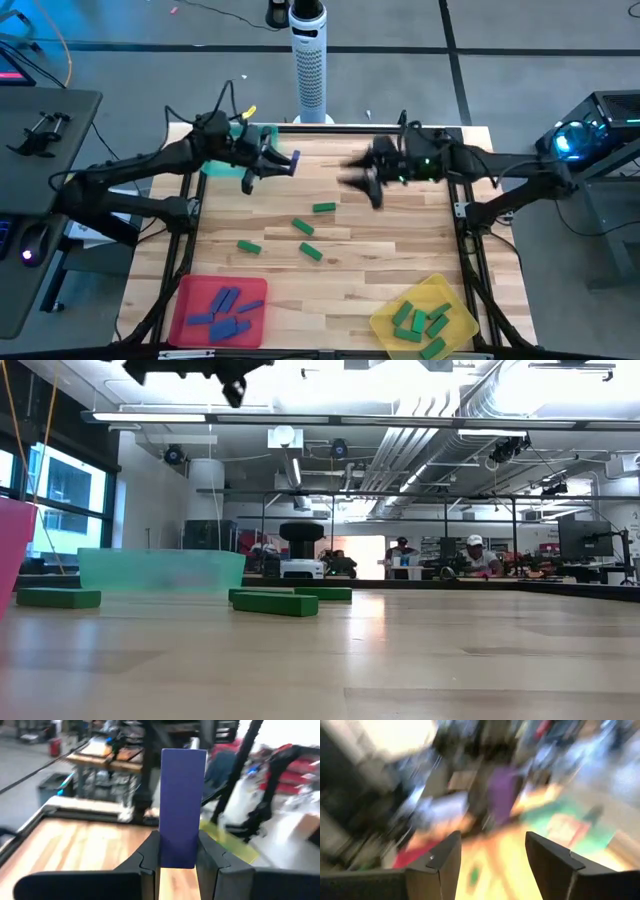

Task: Sort blocks
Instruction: Put the blue block into the red bin

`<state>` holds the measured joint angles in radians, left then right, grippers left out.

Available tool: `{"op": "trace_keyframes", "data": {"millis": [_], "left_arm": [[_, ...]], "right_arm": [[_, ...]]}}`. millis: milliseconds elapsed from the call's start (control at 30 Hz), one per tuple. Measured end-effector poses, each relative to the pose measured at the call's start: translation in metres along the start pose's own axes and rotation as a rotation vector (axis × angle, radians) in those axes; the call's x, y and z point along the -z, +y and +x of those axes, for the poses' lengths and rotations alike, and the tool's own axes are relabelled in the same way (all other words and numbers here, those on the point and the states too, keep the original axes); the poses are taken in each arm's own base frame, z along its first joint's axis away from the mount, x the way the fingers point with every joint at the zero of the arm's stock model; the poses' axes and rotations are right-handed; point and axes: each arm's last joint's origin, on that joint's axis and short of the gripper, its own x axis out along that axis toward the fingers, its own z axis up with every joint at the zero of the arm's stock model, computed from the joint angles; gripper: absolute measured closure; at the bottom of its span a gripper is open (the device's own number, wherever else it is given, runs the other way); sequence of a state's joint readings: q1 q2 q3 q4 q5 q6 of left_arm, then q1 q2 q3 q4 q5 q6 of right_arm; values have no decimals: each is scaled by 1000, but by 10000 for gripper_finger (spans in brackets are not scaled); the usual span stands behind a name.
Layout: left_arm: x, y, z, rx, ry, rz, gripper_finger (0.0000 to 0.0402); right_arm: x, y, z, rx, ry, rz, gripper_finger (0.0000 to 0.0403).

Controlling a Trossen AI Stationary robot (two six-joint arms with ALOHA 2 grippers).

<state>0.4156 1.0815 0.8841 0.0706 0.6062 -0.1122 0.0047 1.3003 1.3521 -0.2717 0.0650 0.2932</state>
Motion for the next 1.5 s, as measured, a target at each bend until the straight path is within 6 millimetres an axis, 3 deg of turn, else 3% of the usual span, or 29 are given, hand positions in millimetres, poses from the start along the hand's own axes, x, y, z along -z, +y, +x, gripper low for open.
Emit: {"op": "trace_keyframes", "data": {"millis": [167,267,467,700,900,1133,1333,1500], "left_arm": [[3,-9,-17,-92,71,13,346],[5,-10,-21,-123,95,1,339],[8,-9,-20,-128,122,-16,343],[11,-9,-20,-129,149,-25,343],[26,-28,-30,-179,359,11,343],[28,-68,-44,-188,576,15,343],[25,-106,-48,-208,670,-11,344],[37,-142,-40,-164,717,-128,344]], "right_arm": [[57,38,-7,-192,542,127,206],[99,72,-9,-280,842,70,206],[156,117,-11,-382,1089,-221,206],[216,138,9,-403,1278,-376,207],[263,137,29,-293,1405,-406,253],[295,115,23,-206,1507,-325,389],[306,91,-5,-128,1518,-255,389],[310,68,-32,-69,1511,-177,397]]}}
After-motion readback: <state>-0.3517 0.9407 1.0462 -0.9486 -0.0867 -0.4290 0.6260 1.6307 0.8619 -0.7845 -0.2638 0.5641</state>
